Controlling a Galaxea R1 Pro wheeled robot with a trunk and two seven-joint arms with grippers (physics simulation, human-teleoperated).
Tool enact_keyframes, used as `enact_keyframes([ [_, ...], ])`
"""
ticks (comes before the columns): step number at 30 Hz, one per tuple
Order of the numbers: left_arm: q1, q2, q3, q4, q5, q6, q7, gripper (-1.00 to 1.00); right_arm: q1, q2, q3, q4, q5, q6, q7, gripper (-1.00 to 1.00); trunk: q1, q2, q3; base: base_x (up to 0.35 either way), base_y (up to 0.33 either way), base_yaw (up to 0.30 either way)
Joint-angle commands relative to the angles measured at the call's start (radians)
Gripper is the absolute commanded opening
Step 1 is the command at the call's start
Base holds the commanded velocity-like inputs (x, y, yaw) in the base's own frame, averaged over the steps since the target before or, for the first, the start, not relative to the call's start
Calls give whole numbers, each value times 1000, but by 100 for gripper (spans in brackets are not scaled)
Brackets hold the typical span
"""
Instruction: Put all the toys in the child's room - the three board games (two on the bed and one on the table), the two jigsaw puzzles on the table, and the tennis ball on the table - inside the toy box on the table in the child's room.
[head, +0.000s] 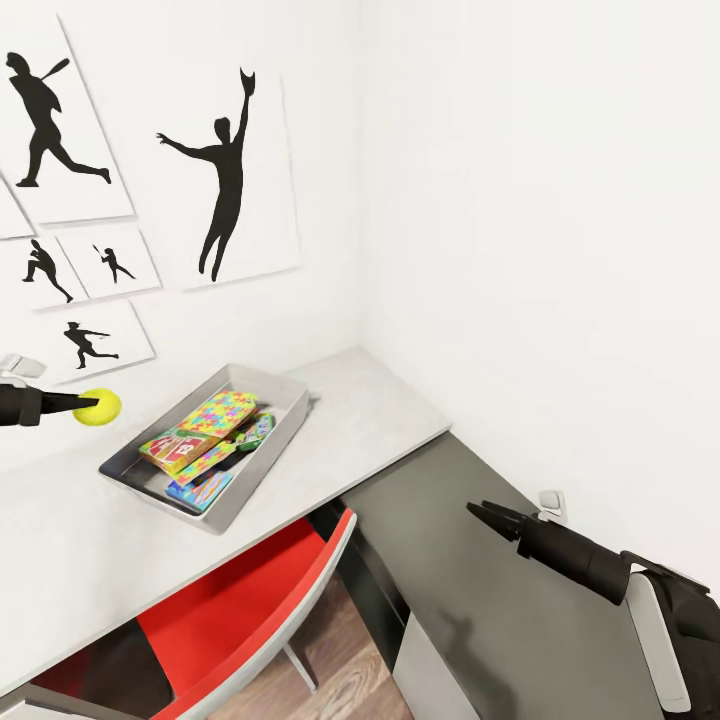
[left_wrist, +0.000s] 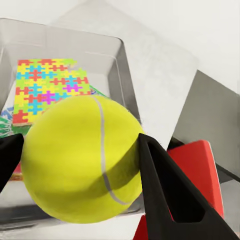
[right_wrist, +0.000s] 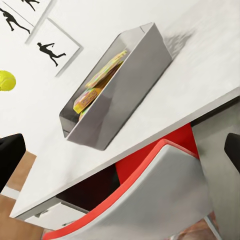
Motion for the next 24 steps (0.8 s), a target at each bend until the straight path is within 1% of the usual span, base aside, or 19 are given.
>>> enact_keyframes([
  [1, -1, -1, 3, -1, -12, 6, -2, -100, -1, 0, -1, 0, -2, 5, 2, 100, 1, -2, -2, 0, 0, 0],
  [4, -1, -2, 5, 1, -12, 6, 29, -100, -1, 0, -1, 0, -2, 5, 2, 100, 1, -2, -2, 0, 0, 0],
  [8, -1, -6, 6, 22, -12, 6, 109, -100, -1, 0, -1, -1, -2, 5, 2, 100, 1, -2, -2, 0, 0, 0],
  [9, -1, -8, 6, 26, -12, 6, 121, -100, -1, 0, -1, -1, -2, 5, 2, 100, 1, -2, -2, 0, 0, 0],
  [12, -3, -28, 9, 45, -11, 5, 192, -100, -1, 0, -1, -1, -2, 5, 3, 100, 1, -2, -2, 0, 0, 0],
  [13, -3, -32, 10, 46, -11, 5, 203, -100, -1, 0, -1, -1, -3, 5, 3, 100, 1, -2, -2, 0, 0, 0],
  [15, -3, -51, 10, 49, -10, 5, 237, -100, -1, 0, -1, -1, -3, 4, 3, 100, 1, -2, -2, 0, 0, 0],
  [17, -3, -66, 10, 51, -9, 6, 257, -100, -1, 0, -1, -1, -3, 4, 3, 100, 1, -2, -2, 0, 0, 0],
  [20, -3, -78, 10, 51, -7, 7, 263, -100, -1, 0, -1, -1, -3, 4, 3, 100, 1, -2, -2, 0, 0, 0],
  [24, -3, -83, 11, 52, -4, 9, 262, -100, -1, 0, -1, 0, -3, 4, 3, 100, 1, -2, -2, 0, 0, 0],
])
